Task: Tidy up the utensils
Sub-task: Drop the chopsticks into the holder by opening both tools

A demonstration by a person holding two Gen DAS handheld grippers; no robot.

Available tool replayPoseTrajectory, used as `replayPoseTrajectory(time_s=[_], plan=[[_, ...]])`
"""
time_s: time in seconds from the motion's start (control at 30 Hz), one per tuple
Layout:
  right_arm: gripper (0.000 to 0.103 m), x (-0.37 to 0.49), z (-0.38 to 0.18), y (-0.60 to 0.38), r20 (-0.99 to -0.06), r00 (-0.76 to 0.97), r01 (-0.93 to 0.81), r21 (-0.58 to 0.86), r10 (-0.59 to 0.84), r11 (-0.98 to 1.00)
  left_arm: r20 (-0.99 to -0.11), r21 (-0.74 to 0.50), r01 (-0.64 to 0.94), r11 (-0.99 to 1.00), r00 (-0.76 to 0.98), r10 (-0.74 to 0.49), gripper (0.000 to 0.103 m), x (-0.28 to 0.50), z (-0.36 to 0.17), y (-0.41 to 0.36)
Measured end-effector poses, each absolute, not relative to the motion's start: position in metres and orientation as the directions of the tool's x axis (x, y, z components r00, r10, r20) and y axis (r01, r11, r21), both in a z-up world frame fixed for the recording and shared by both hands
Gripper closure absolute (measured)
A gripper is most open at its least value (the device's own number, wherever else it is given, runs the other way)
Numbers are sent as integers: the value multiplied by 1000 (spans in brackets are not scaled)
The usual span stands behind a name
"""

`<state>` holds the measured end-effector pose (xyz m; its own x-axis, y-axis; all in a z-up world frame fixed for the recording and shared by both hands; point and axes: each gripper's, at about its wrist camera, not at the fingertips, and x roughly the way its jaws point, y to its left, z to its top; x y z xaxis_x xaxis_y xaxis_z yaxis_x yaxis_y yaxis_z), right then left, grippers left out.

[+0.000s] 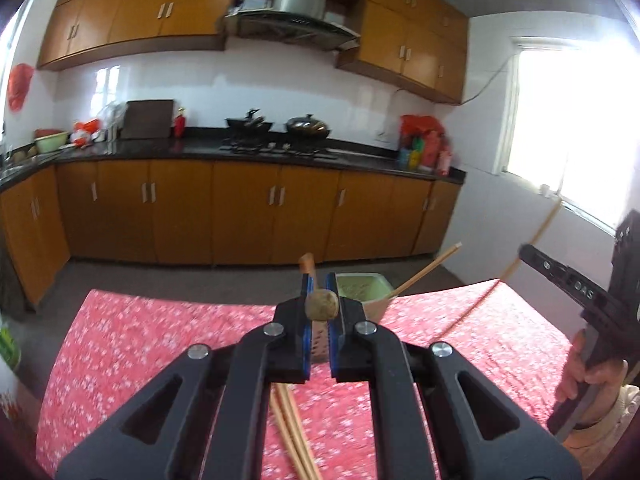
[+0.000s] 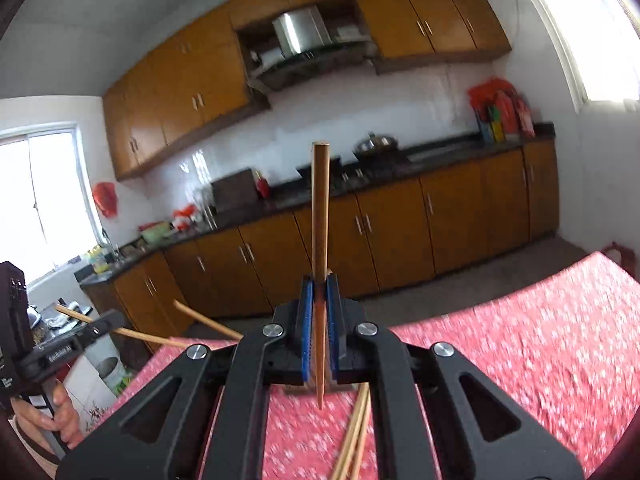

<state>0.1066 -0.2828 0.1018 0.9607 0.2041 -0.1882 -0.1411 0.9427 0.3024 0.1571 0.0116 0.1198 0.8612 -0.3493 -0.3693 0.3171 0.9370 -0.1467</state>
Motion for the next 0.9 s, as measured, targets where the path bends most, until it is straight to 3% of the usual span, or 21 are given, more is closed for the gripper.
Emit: replayPoseTrajectory(time_s=[0.3,0.43,0.73,0.9], plan=[[96,130,126,-265,-88,981,-146,248,173,958,-307,-137,325,936,884,-352,96,183,149,-15],[96,145,126,-260,-70,986,-132,229,151,965,-342,-100,318,943,879,-332,96,205,153,-29],[96,187,94,-247,-160,977,-103,220,140,970,-468,-32,335,942,827,-311,96,244,126,-54],[96,193,77,-240,-222,963,-104,205,150,973,-508,-57,323,945,805,-305,96,261,104,-53]])
